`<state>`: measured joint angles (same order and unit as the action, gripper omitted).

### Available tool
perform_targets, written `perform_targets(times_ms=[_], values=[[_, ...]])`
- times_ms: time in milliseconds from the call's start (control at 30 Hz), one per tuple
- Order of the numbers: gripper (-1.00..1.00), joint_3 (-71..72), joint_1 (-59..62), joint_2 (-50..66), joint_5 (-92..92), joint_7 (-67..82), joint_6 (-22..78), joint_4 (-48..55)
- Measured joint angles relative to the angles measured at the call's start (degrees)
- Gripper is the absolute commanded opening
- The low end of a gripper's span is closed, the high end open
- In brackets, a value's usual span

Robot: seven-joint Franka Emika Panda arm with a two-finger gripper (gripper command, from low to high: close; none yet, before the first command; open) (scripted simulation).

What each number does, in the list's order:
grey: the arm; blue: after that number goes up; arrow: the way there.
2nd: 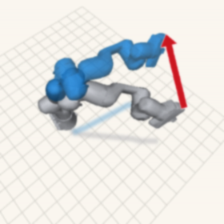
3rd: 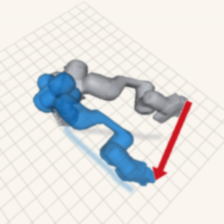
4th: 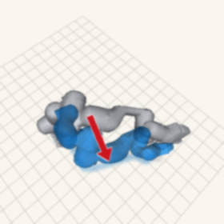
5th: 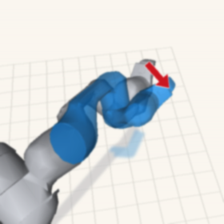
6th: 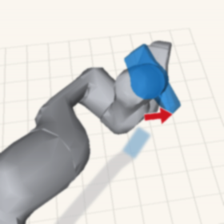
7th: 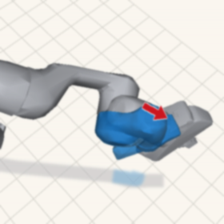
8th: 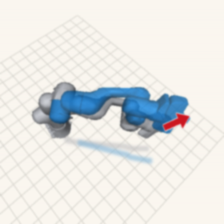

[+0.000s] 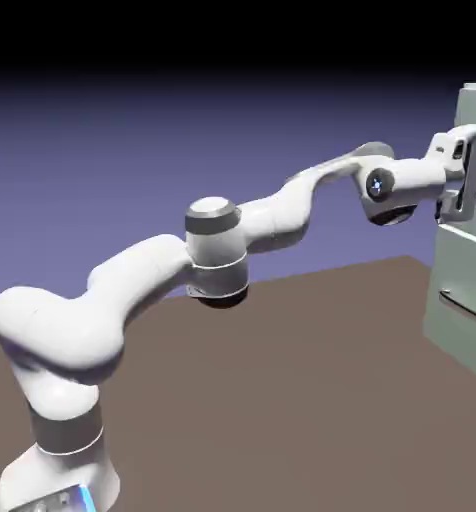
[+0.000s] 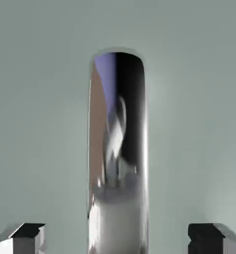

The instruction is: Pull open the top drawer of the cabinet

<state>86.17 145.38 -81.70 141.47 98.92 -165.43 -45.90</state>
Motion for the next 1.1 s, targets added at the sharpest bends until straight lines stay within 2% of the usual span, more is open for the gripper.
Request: perform_targets(times_ms=[400,1100], values=[[-1.0,-2.4,-15.6,1.1,10.4,13.2,8.9,-24.9],[-1.0,-9.4,-45.2,1.5,13.7,23.2,22.9,-68.5]])
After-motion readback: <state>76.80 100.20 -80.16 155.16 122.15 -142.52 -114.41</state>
